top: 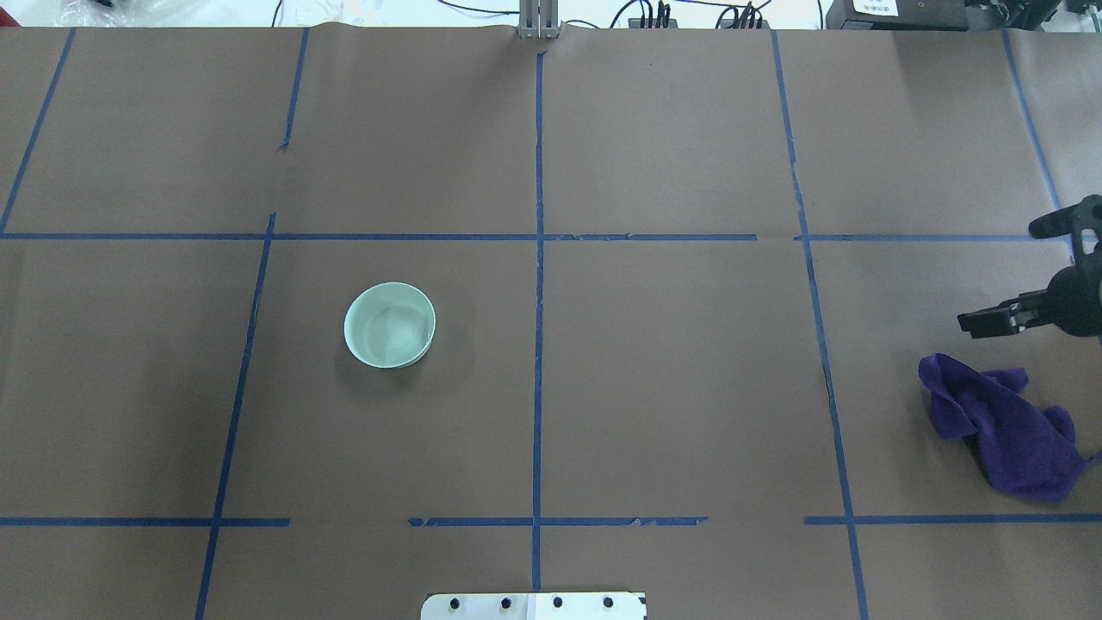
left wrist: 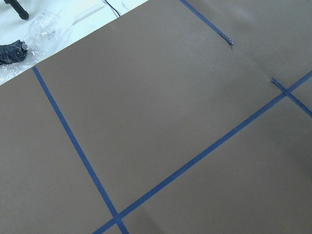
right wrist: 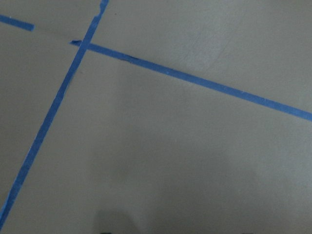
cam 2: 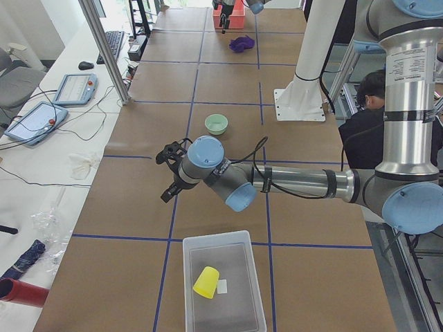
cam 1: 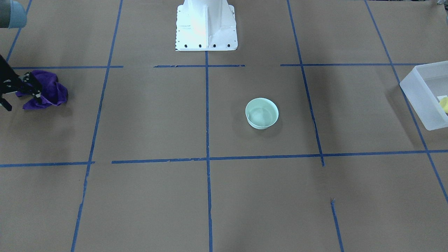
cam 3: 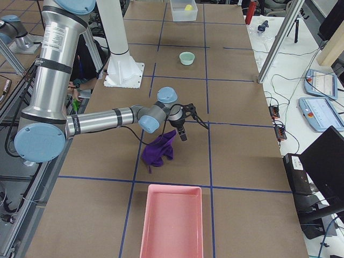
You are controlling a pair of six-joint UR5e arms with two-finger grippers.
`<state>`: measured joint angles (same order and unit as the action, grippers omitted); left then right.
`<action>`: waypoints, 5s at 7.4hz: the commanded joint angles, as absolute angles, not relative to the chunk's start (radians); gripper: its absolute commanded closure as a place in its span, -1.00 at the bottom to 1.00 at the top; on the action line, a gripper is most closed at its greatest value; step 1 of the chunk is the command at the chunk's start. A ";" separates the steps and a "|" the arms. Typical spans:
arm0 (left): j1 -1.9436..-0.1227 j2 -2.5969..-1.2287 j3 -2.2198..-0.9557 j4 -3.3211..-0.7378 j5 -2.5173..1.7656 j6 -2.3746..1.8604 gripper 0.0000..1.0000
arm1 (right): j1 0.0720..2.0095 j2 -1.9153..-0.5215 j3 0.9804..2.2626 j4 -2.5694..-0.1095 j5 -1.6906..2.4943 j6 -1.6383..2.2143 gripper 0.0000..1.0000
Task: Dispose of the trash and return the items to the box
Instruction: 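Lower the right gripper onto the purple cloth and grasp it, then lift the purple cloth with the right gripper into the pink tray, then reach the left gripper to the pale green bowl rim and grasp it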
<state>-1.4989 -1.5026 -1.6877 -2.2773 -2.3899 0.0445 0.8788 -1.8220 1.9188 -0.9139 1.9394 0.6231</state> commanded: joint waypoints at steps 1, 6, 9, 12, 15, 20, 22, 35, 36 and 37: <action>-1.499 -1.514 -1.687 -2.276 -2.390 0.044 -1.00 | 0.732 -1.864 1.924 -0.907 1.838 0.621 -0.53; -1.500 -1.514 -1.690 -2.276 -2.391 0.044 -1.00 | 0.690 -1.881 1.925 -0.911 1.838 0.606 1.00; -1.502 -1.513 -1.692 -2.276 -2.395 0.044 -1.00 | 0.977 -1.882 2.006 -0.998 2.091 0.458 1.00; -1.502 -1.509 -1.692 -2.278 -2.396 0.044 -1.00 | 1.459 -1.862 2.149 -1.506 2.307 -0.194 1.00; -1.500 -1.509 -1.697 -2.278 -2.396 0.044 -1.00 | 1.896 -1.536 2.011 -2.169 2.287 -0.932 1.00; -1.499 -1.512 -1.700 -2.279 -2.396 0.035 -1.00 | 2.111 -1.440 1.697 -2.154 2.201 -1.141 1.00; -1.493 -1.509 -1.718 -2.281 -2.395 -0.003 -1.00 | 2.028 -1.508 1.715 -2.100 2.279 -1.010 -0.99; -0.539 -1.897 -1.832 -1.939 -1.671 -1.370 -0.70 | 1.557 -1.631 1.899 -1.677 2.349 -0.071 -1.00; -0.525 -1.890 -1.822 -1.930 -1.666 -1.374 -0.55 | 1.557 -1.631 1.901 -1.677 2.349 -0.071 -1.00; -0.523 -1.890 -1.812 -1.919 -1.658 -1.373 -0.51 | 1.557 -1.631 1.901 -1.677 2.349 -0.068 -1.00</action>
<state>-0.5375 -1.8809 -1.8242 -1.9525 -1.6733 -1.3656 1.5571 -1.6305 1.8998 -1.6767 2.3485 -0.0698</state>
